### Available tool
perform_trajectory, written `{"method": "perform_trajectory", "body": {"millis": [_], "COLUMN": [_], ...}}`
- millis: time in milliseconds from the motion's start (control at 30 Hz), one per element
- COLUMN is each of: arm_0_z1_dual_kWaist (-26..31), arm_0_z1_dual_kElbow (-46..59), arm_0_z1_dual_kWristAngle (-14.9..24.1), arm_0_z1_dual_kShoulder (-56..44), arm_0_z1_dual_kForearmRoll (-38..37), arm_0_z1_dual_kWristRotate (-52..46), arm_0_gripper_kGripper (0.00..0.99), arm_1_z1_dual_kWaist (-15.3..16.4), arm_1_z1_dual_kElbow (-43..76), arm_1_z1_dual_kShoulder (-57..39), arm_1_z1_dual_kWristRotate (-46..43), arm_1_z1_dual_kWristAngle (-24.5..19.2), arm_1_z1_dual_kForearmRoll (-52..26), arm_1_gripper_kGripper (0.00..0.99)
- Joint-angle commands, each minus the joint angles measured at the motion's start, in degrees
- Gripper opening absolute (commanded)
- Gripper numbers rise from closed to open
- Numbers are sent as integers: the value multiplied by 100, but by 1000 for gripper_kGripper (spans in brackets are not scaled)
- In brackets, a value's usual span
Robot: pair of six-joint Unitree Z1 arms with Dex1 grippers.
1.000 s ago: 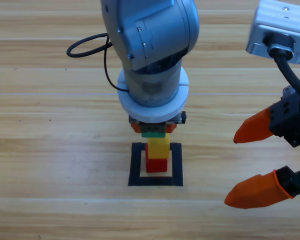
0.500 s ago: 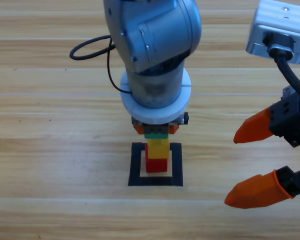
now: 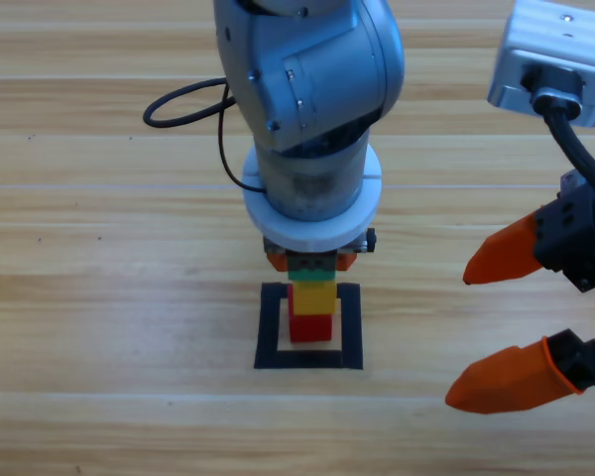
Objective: Stack the blocks in the rectangular block: red at the bottom, yellow in the middle, green on top
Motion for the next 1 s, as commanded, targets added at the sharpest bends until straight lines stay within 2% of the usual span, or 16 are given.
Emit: {"method": "perform_trajectory", "body": {"millis": [33, 567, 633, 700, 767, 800, 1000], "arm_0_z1_dual_kWaist": [-103, -103, -103, -103, -103, -103, -103], "arm_0_z1_dual_kElbow": [104, 96, 148, 474, 728, 720, 535], "arm_0_z1_dual_kWristAngle": [-53, -36, -18, -36, -36, -27, -10], "arm_0_z1_dual_kShoulder": [344, 388, 283, 2, -192, -209, -157], "arm_0_z1_dual_kForearmRoll": [-55, -73, -90, -354, -574, -574, -380], "arm_0_z1_dual_kWristRotate": [-40, 13, 39, 92, 118, 136, 197], "arm_0_gripper_kGripper": [11, 26, 133, 457, 913, 983, 990], "arm_1_z1_dual_kWaist": [-34, -34, -34, -34, -34, -34, -34], "arm_1_z1_dual_kElbow": [157, 166, 166, 166, 166, 166, 174], "arm_1_z1_dual_kShoulder": [-66, -66, -66, -75, -75, -84, -75], "arm_1_z1_dual_kWristRotate": [0, 0, 0, 0, 0, 0, -9], "arm_1_z1_dual_kWristAngle": [-37, -64, -64, -64, -64, -64, -64], "arm_1_z1_dual_kForearmRoll": [86, 86, 86, 86, 86, 86, 86], "arm_1_gripper_kGripper": [990, 990, 990, 990, 990, 990, 990]}}
